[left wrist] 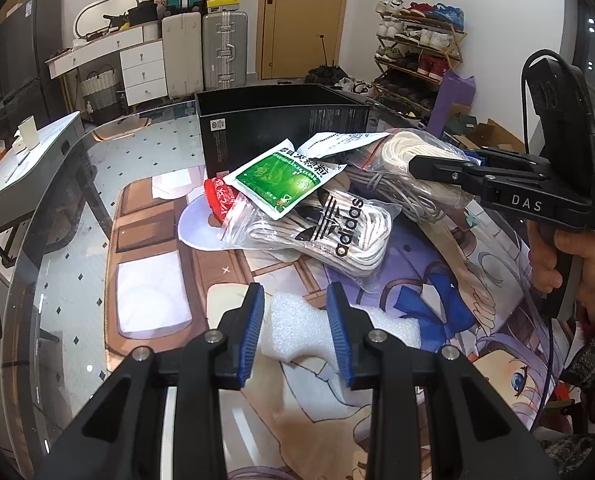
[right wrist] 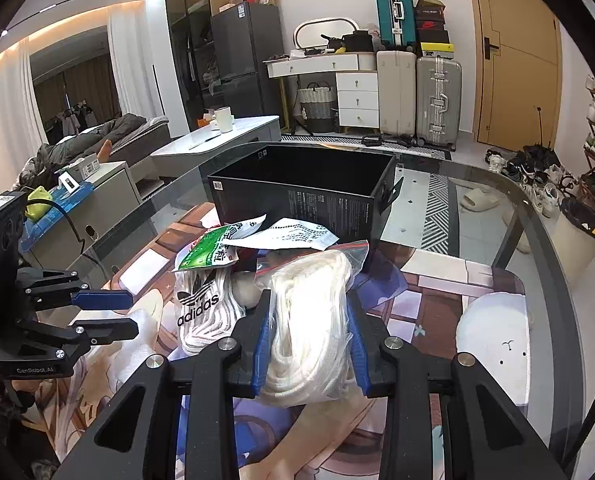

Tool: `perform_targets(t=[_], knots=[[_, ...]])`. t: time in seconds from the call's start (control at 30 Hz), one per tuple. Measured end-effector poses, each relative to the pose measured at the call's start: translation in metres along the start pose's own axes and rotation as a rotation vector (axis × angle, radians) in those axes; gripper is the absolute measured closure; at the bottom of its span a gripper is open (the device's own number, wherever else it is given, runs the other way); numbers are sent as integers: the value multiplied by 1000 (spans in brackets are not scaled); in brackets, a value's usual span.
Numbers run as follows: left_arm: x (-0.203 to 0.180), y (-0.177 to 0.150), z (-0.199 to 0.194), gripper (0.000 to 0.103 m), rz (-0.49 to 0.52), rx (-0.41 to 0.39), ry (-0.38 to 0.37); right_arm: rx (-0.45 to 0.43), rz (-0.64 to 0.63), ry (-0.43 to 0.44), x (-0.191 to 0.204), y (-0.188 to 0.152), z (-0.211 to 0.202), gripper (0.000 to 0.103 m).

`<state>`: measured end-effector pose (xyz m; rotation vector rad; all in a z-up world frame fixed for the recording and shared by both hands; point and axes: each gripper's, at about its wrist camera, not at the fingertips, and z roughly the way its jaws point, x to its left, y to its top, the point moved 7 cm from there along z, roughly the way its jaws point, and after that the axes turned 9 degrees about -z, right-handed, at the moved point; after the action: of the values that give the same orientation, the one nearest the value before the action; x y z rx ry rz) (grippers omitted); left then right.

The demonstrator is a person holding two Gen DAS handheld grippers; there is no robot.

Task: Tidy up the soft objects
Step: 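Close the right tool on the clear bag of white rope while the left tool closes on the foam, then lift the foam with the left tool while the right tool lifts the rope bag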

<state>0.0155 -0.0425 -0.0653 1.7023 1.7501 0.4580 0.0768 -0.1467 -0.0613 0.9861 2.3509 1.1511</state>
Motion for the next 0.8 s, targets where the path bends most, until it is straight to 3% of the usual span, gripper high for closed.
perform_targets(t=[0.13, 0.33, 0.5, 0.67, 0.8], knots=[[-7, 1, -10, 51, 38, -5, -30, 3, 21, 22, -2, -3, -8, 70], [-22, 1, -17, 45, 137, 37, -52, -2, 56, 48, -6, -8, -23, 70], [-28, -4, -9, 42, 161, 98, -21, -14, 62, 59, -7, -9, -31, 70], [-42, -9, -9, 21, 173, 95, -18, -18, 53, 84, -1, -9, -29, 70], [-45, -9, -5, 12, 168, 88, -6, -15, 45, 94, 3, -9, -24, 70]])
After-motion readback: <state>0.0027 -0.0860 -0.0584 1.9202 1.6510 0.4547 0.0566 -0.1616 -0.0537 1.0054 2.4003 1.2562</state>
